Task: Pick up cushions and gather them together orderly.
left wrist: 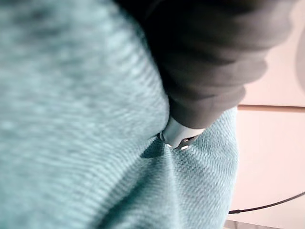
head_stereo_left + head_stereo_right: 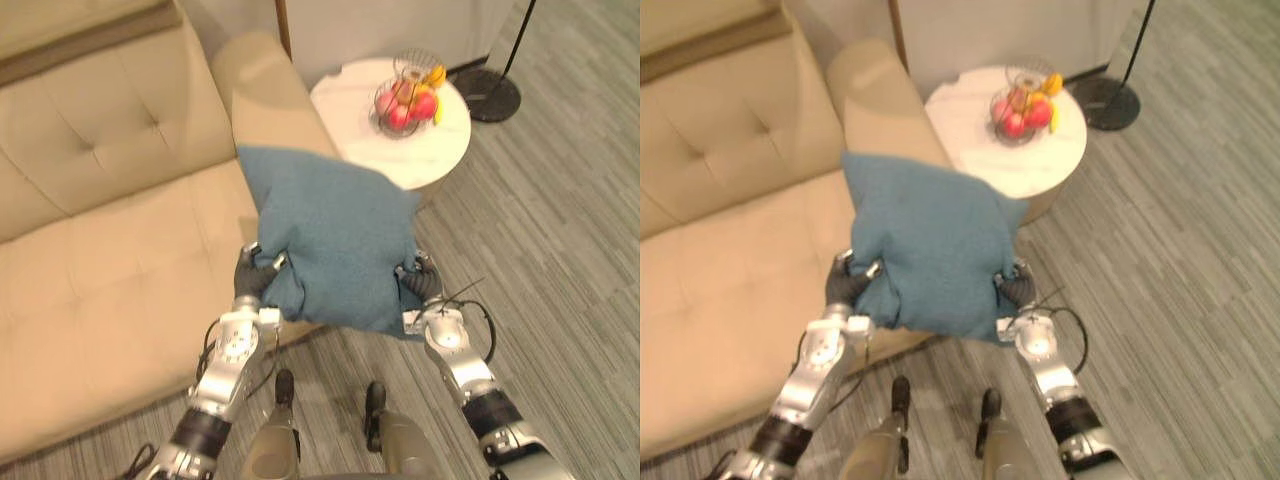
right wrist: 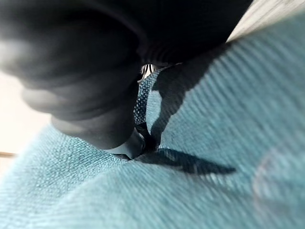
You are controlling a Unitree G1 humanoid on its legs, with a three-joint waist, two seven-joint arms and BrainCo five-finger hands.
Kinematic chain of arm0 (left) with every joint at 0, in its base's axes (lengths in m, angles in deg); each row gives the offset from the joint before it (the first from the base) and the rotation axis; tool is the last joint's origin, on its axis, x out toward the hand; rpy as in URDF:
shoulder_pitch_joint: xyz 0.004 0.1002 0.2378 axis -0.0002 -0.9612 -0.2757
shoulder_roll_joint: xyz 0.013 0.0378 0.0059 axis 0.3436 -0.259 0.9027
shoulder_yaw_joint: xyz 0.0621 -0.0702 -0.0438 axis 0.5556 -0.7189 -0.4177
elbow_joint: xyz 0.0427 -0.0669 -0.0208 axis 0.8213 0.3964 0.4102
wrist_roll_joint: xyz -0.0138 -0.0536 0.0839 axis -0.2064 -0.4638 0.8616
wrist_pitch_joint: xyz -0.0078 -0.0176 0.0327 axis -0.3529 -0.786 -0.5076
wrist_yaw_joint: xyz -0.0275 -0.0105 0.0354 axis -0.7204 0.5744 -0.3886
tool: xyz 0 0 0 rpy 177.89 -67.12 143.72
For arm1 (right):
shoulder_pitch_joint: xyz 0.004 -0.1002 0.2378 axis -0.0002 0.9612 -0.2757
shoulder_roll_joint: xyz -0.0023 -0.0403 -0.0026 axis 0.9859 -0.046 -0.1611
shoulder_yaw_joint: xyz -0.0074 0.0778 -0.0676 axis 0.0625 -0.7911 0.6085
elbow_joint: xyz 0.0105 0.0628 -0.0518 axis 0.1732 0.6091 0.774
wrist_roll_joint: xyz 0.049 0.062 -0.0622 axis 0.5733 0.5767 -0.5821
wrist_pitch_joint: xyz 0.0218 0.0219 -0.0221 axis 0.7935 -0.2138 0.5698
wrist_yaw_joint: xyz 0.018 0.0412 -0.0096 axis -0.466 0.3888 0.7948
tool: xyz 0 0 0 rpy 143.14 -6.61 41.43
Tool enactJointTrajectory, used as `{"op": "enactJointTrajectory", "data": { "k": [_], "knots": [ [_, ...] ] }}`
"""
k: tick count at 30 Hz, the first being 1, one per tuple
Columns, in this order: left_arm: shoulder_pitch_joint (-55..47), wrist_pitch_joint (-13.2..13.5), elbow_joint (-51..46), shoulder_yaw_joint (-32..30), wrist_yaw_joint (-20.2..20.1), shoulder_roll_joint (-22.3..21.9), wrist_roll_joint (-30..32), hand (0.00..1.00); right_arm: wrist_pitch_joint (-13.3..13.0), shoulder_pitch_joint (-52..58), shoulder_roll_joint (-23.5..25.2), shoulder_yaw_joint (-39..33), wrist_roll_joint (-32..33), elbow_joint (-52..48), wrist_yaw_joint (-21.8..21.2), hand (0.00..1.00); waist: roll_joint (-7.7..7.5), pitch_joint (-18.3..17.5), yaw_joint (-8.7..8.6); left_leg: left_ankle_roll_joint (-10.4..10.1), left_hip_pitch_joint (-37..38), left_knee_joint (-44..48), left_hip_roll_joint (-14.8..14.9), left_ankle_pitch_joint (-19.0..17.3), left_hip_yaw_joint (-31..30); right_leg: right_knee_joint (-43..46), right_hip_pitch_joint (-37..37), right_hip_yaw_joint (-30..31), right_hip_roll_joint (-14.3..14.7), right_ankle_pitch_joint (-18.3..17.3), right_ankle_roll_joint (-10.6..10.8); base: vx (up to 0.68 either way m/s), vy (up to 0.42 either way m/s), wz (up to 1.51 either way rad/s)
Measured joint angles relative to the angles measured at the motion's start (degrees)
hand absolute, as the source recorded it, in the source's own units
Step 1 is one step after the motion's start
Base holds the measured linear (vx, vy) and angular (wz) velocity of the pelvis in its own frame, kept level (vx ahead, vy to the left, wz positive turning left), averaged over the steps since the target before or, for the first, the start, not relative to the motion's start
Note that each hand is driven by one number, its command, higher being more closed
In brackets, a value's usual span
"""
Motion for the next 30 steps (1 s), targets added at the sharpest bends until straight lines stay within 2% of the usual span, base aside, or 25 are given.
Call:
{"op": "enactJointTrajectory", "data": {
  "k": [2, 7, 8, 11, 13, 14, 15, 16, 17, 19, 21, 22, 23, 25, 26, 27, 29, 30],
  "knots": [
    [-3.55, 0.07, -2.86, -0.01, -0.02, -0.03, 0.00, 1.00, 0.00, 2.16, 0.12, 0.05, -1.16, -3.55, -0.38, 1.00, -0.11, -0.46, 0.06, 0.12, 1.91, 0.29, -0.16, -0.84, 0.22, -0.01, 1.73, 0.40, -0.08, -0.37, 0.05, 0.00, 0.020, -0.07],
    [-12.34, 1.92, -10.05, -0.35, -0.01, -1.66, 0.01, 1.00, -0.33, 6.93, 1.73, 0.50, -2.19, -13.30, -0.38, 1.00, -0.24, -5.98, 0.06, 0.42, 3.59, 2.09, -0.47, -2.63, 0.31, -0.43, 4.33, 0.67, -0.44, -1.00, 0.45, 0.01, 0.021, -0.02],
    [-12.35, 2.06, -10.08, -0.35, -0.01, -1.73, 0.01, 1.00, -0.42, 6.93, 1.72, 0.50, -2.18, -13.66, -0.39, 1.00, -0.18, -6.18, 0.12, 0.42, 3.69, 2.21, -0.50, -2.63, 0.09, -0.48, 4.61, 0.47, -0.49, -1.00, 0.45, 0.02, 0.006, 0.16],
    [-12.24, 2.43, -10.89, -0.39, 0.05, -1.81, 0.14, 1.00, -2.20, 6.86, 1.73, 0.50, -2.17, -15.18, -0.07, 1.00, -0.02, -7.02, -0.19, 0.36, 1.45, 5.66, -0.79, -3.10, -2.96, -0.57, 6.24, -2.82, -1.01, -0.98, 0.42, -0.02, 0.002, 0.48],
    [-12.17, 2.82, -10.91, -0.38, 0.18, -1.87, 0.16, 1.00, -2.50, 6.48, 1.76, 0.53, -2.15, -15.18, 0.44, 1.00, 0.05, -7.08, -0.26, 0.44, -1.11, 8.40, -0.89, -3.32, -3.68, 0.15, 6.28, -5.55, -1.60, -1.15, 0.17, -0.07, 0.013, 0.71],
    [-12.21, 2.81, -10.88, -0.38, 0.21, -2.17, 0.14, 1.00, -2.49, 6.31, 1.83, 0.53, -2.15, -15.13, 0.76, 1.00, 0.32, -7.25, 0.15, 2.40, -2.45, 8.87, -0.02, -5.45, -1.40, 0.10, 6.43, -7.11, -2.02, -0.97, -0.03, -0.11, 0.037, 0.59],
    [-12.22, 2.81, -10.88, -0.38, 0.23, -2.27, 0.12, 1.00, -2.49, 6.27, 1.86, 0.53, -2.16, -15.13, 0.90, 1.00, 0.39, -7.29, 0.34, 3.12, -2.90, 9.59, 0.84, -6.41, 1.10, -0.19, 6.69, -7.87, -2.08, -0.76, -0.17, -0.09, 0.031, 0.64],
    [-12.28, 2.80, -10.72, -0.36, 0.22, -2.66, 0.09, 1.00, -2.47, 6.22, 1.83, 0.52, -2.16, -15.13, 1.30, 1.00, 0.57, -7.31, 0.19, 4.08, -3.56, 11.29, 2.98, -8.24, 6.85, -1.47, 8.06, -9.57, -2.69, -0.20, -0.15, -0.09, 0.121, 0.74],
    [-12.32, 2.83, -10.24, -0.26, 0.21, -2.97, 0.01, 1.00, -2.47, 6.12, 1.82, 0.47, -2.15, -15.09, 1.68, 1.00, 0.48, -7.65, 0.00, 4.74, -4.09, 13.41, 5.08, -8.86, 11.64, -2.45, 8.60, -11.67, -4.04, -0.01, -0.15, -0.06, 0.114, 0.72],
    [-12.33, 2.91, -8.91, -0.21, 0.20, -2.98, -0.06, 1.00, -2.48, 5.95, 1.82, 0.47, -2.15, -15.09, 1.71, 1.00, 0.61, -7.76, -0.03, 5.95, -4.86, 15.26, 6.30, -8.51, 14.78, -3.36, 9.24, -12.65, -5.42, 0.09, 0.12, -0.02, 0.194, 0.45],
    [-12.42, 2.90, -8.24, -0.13, 0.16, -3.32, -0.40, 1.00, -2.48, 5.93, 1.82, 0.46, -2.15, -15.09, 1.71, 1.00, 0.93, -8.32, -0.15, 6.17, -4.82, 16.03, 7.78, -8.32, 15.47, -5.11, 9.53, -12.87, -6.56, 1.26, 1.91, 0.04, 0.297, 0.35],
    [-12.41, 2.90, -8.07, -0.06, 0.14, -3.43, -0.52, 1.00, -2.48, 5.93, 1.82, 0.42, -2.14, -15.05, 1.75, 1.00, 1.78, -8.89, -1.10, 2.98, -4.85, 15.71, 8.02, -6.57, 17.20, -7.03, 10.33, -13.74, -7.29, 2.43, 3.61, 0.07, 0.274, 0.38],
    [-12.41, 2.93, -7.99, -0.01, 0.14, -3.29, -0.56, 1.00, -2.48, 5.86, 1.93, 0.43, -2.14, -14.83, 1.79, 1.00, 1.79, -8.97, -1.63, 1.92, -4.78, 15.43, 7.06, -5.73, 17.56, -7.99, 10.86, -13.83, -8.21, 3.14, 4.59, 0.09, 0.344, 0.37],
    [-12.32, 3.17, -6.98, 0.46, 0.14, -1.82, -1.14, 1.00, -2.47, 5.76, 2.54, 0.48, -2.18, -14.23, 1.79, 1.00, -1.15, -10.19, -2.00, 3.33, -6.55, 15.09, 2.64, -7.10, 18.44, -12.76, 11.22, -13.46, -11.12, 6.35, 6.28, 0.11, 0.290, 0.23],
    [-12.13, 3.17, -6.53, 0.87, 0.14, -1.46, -1.33, 1.00, -2.47, 5.64, 2.59, 0.43, -2.18, -14.23, 1.79, 1.00, -1.79, -10.22, -2.24, 3.52, -7.03, 15.24, 1.68, -7.25, 18.42, -13.23, 11.22, -13.43, -11.82, 6.68, 6.13, 0.15, 0.294, 0.34],
    [-12.05, 3.14, -5.05, 1.82, 0.13, -1.06, -2.29, 1.00, -2.45, 5.72, 2.83, 0.40, -2.31, -14.22, 1.79, 1.00, -2.92, -10.00, -2.21, 4.83, -7.84, 17.96, -0.09, -9.26, 18.55, -12.00, 11.07, -13.14, -13.99, 7.53, 6.67, 0.12, 0.237, 0.24],
    [-12.05, 2.99, -3.87, 2.53, 0.13, -1.19, -2.30, 1.00, -2.43, 5.71, 2.91, 0.33, -2.54, -14.10, 1.79, 1.00, -2.52, -9.88, -2.13, 5.10, -9.31, 22.26, 0.01, -12.83, 18.49, -8.31, 9.66, -12.37, -15.26, 7.73, 7.03, 0.09, 0.219, -0.01],
    [-12.05, 2.79, -3.33, 3.01, 0.07, -1.16, -2.30, 1.00, -2.40, 5.69, 2.98, 0.23, -2.64, -13.75, 1.79, 1.00, -1.92, -9.75, -1.80, 5.98, -9.78, 24.18, 0.27, -14.75, 18.89, -3.17, 6.85, -10.97, -16.10, 7.87, 6.77, 0.07, 0.225, -0.27]
  ]
}}
